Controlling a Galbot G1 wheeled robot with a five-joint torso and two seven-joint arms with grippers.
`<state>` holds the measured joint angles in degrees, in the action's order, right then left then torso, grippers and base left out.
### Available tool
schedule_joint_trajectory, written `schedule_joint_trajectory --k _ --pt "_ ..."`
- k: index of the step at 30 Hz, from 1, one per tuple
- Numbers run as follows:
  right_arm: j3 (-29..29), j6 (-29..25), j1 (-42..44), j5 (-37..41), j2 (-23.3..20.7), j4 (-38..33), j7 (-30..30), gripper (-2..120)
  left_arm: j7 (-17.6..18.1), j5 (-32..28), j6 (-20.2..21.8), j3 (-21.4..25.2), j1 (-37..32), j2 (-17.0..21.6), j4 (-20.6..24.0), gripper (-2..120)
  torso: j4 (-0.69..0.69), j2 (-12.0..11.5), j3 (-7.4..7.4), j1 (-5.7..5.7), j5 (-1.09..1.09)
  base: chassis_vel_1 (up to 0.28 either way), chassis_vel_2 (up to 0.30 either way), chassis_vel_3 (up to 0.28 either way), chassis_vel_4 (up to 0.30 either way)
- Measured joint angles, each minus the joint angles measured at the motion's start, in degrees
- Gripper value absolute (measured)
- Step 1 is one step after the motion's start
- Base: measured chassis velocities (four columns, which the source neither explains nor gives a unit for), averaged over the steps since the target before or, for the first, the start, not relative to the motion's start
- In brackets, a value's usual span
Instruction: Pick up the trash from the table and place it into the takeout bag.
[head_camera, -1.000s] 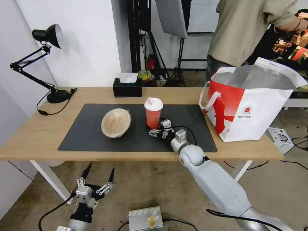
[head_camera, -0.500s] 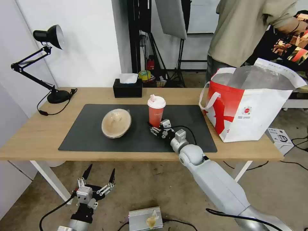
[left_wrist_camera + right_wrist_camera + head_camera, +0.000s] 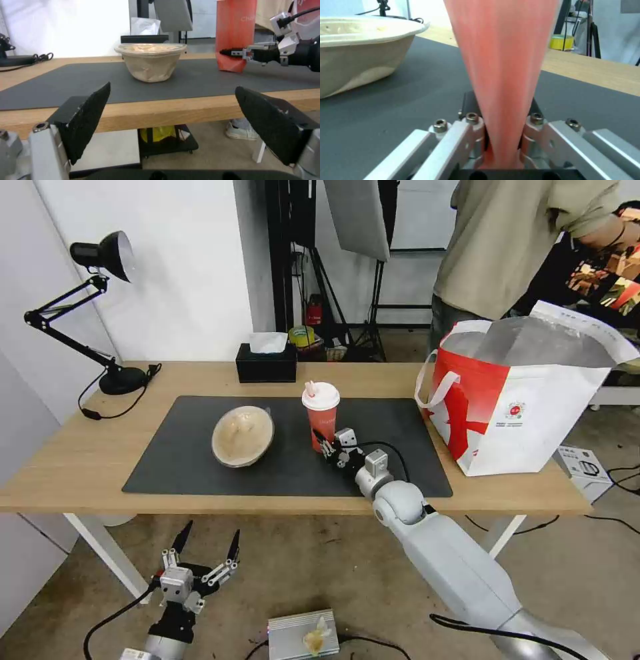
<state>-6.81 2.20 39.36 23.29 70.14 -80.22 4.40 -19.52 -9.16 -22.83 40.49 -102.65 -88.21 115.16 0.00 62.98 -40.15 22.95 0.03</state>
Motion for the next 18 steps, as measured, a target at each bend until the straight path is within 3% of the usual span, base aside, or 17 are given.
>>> schedule_joint_trajectory --k 12,18 --pt "-1.3 2.29 -2.77 3.86 -4.21 -6.62 -1.37 5 0.0 0.01 0.06 -0.13 0.0 -0.09 0.63 100 -0.01 0.01 0.02 0.0 -0.01 0.0 0.0 0.0 0.0" --pt "-1.72 3.82 -4.43 6.79 -8.42 -11.67 -2.06 5 0.01 0.14 0.09 -0.13 -0.08 -0.27 1.04 100 0.0 0.04 0.04 -0.03 -0.03 0.0 0.0 0.0 0.0"
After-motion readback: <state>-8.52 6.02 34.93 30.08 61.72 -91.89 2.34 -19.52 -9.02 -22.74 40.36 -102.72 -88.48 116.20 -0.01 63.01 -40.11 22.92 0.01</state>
